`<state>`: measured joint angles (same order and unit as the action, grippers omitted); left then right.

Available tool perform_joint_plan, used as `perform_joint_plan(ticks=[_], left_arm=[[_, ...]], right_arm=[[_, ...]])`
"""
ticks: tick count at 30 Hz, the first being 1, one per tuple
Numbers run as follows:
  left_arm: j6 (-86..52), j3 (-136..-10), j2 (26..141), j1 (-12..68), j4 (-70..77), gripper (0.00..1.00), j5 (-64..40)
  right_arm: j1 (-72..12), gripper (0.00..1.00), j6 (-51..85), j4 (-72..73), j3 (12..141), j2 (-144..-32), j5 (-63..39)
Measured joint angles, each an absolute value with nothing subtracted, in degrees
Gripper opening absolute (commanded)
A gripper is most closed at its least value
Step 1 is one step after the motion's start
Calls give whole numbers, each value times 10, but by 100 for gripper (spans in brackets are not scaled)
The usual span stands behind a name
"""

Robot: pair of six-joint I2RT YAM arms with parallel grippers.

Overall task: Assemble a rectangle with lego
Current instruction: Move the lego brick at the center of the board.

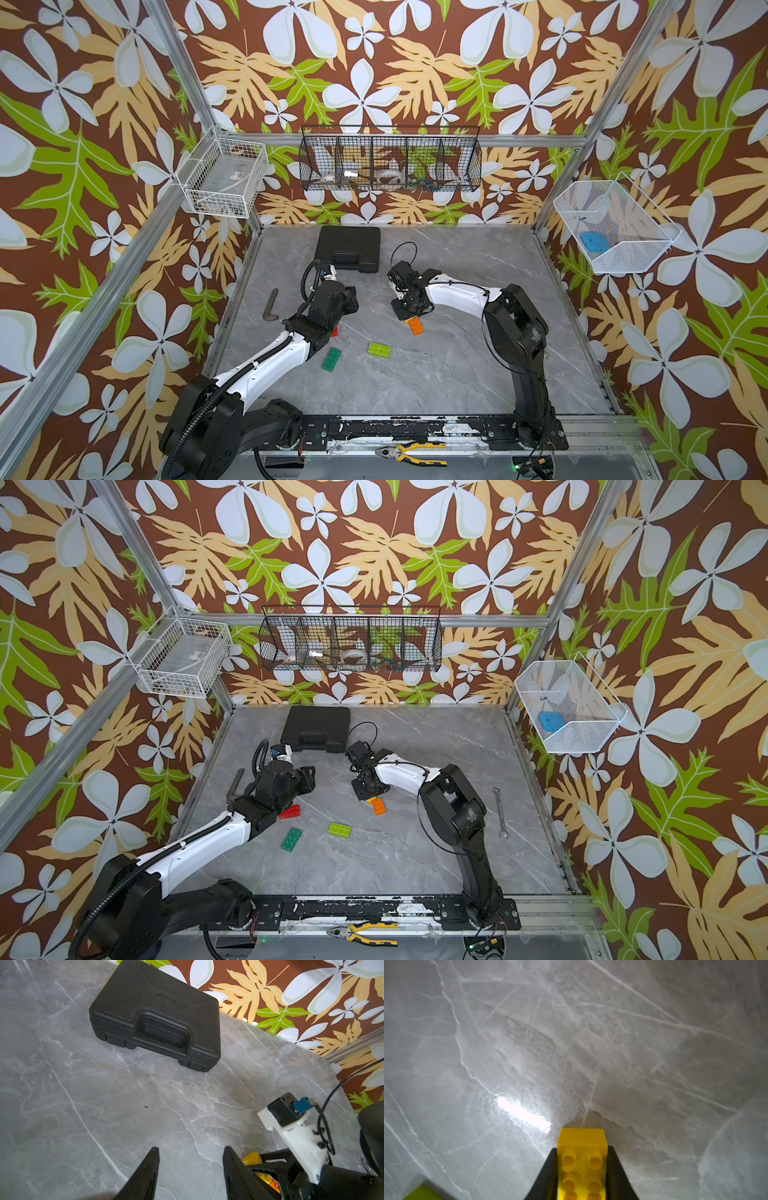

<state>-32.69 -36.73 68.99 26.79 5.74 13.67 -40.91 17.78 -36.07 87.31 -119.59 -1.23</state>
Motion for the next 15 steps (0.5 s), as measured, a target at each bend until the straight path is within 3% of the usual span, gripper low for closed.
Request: perform_joint_plan(ticks=[8, 12, 15], left_arm=[[-327, -367, 690, 268, 58, 52, 136], [-327, -367, 690, 268, 58, 52, 136], [-327, -368, 690, 268, 58, 52, 136]], right_arm=[[-441, 33, 148, -376, 886, -1205, -14], [-440, 52, 133, -391, 893, -1207, -14], [-440, 56, 126, -402, 898, -1197, -13]])
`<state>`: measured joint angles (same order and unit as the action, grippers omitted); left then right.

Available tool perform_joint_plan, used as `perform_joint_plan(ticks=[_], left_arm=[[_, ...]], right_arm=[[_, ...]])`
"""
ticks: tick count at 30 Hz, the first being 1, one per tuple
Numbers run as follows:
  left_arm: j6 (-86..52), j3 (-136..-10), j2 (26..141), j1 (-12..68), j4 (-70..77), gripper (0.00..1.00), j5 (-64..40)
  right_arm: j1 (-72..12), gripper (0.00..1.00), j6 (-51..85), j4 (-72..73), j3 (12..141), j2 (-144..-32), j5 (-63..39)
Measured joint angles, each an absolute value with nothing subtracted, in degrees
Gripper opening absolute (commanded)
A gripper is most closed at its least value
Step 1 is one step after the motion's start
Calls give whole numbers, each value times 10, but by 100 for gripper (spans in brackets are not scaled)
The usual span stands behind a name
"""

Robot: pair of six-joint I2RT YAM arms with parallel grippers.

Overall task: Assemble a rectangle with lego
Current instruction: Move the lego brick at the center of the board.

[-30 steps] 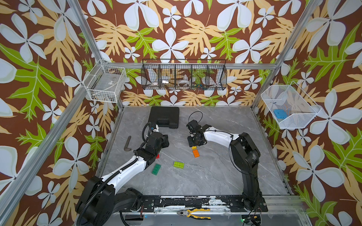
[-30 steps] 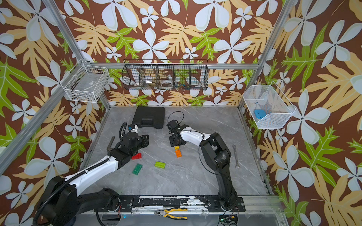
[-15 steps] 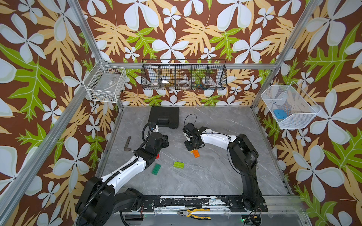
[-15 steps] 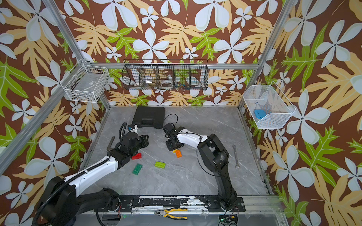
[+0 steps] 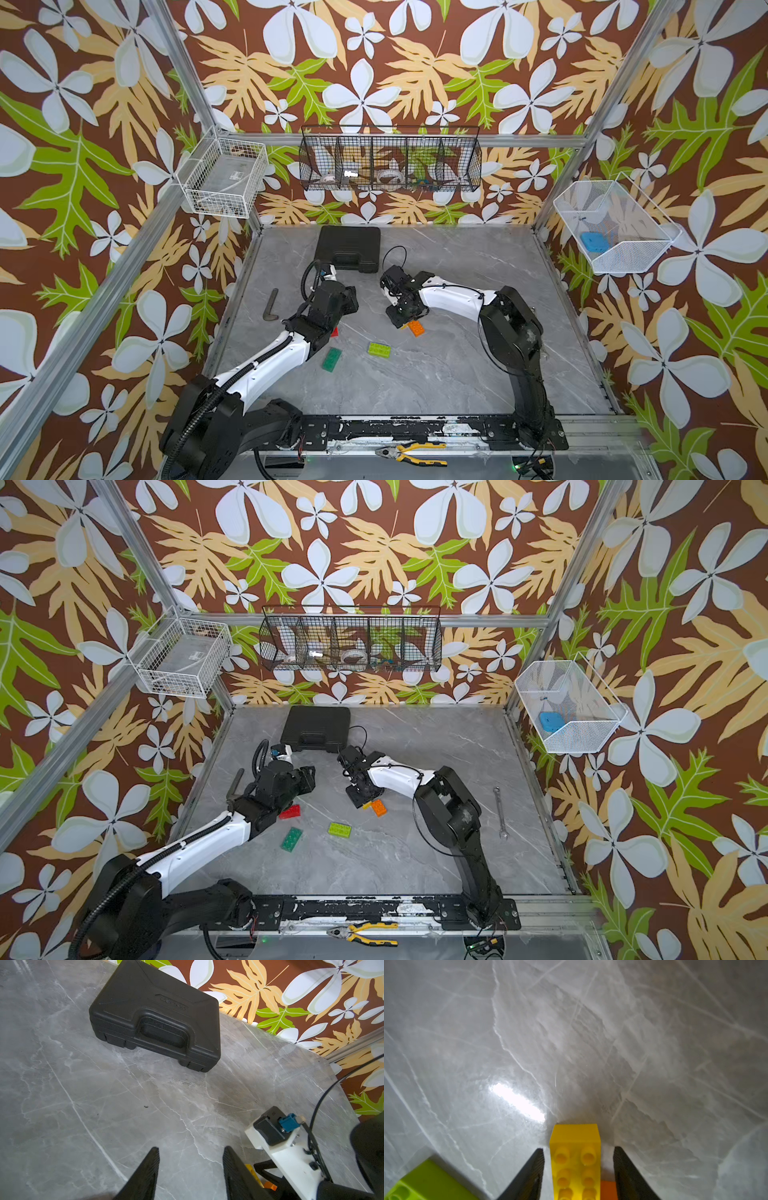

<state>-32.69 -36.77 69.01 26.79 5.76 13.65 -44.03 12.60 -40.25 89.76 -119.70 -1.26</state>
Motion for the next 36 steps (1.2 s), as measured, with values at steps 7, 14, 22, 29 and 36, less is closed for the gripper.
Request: perform_joint_plan(ticks=[7, 14, 22, 29, 36], left_arm=[[-327, -385, 720, 268, 58, 55, 123], [-340, -400, 766, 268, 66, 54, 73], [-344, -389, 756, 268, 76, 54, 72], [-344, -383, 757, 268, 77, 54, 76], [-344, -383, 759, 268, 77, 54, 83]], right_arm=[[-414, 58, 132, -397, 797, -1075, -15], [-410, 58, 146, -400, 713, -1048, -31], [-409, 49, 152, -374, 720, -1082, -43], [-409, 28, 145, -360, 729, -1096, -45], [-425, 26, 130, -368, 718, -1083, -45]])
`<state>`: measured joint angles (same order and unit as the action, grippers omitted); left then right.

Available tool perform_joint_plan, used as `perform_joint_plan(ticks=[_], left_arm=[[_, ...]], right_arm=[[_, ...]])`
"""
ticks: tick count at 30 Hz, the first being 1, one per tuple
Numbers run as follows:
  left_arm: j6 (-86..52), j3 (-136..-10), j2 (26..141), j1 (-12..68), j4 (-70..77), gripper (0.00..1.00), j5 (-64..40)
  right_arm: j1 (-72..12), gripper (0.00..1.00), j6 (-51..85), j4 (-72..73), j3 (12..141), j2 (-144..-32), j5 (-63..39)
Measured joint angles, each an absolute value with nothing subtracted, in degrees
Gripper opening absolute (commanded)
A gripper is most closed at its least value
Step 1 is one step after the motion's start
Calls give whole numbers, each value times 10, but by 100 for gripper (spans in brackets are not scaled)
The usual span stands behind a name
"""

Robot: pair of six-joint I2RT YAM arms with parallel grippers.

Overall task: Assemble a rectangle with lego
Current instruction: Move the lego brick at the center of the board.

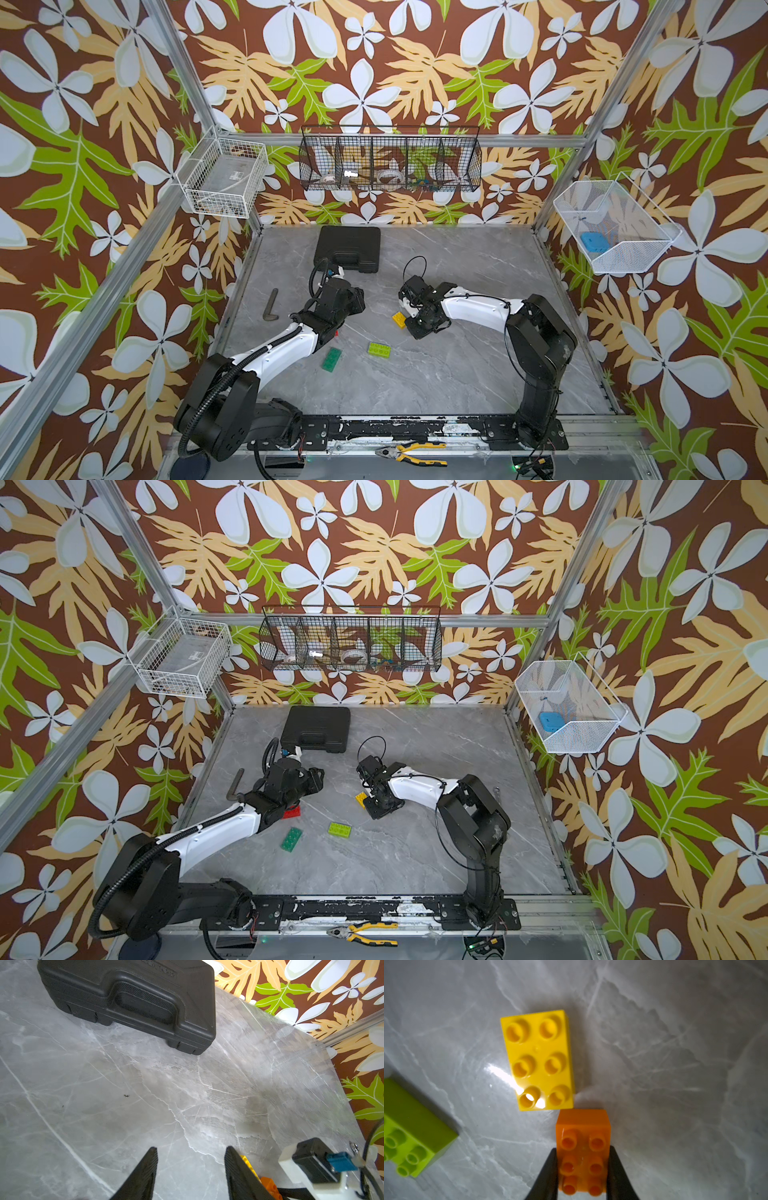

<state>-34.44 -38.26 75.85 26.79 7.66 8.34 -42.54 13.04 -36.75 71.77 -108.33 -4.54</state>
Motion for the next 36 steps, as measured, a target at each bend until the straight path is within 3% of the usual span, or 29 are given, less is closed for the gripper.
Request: perform_joint_plan(ticks=[36], left_arm=[[-342, -375, 749, 268, 76, 54, 97]], right_arm=[[-440, 26, 126, -371, 759, -1119, -45]])
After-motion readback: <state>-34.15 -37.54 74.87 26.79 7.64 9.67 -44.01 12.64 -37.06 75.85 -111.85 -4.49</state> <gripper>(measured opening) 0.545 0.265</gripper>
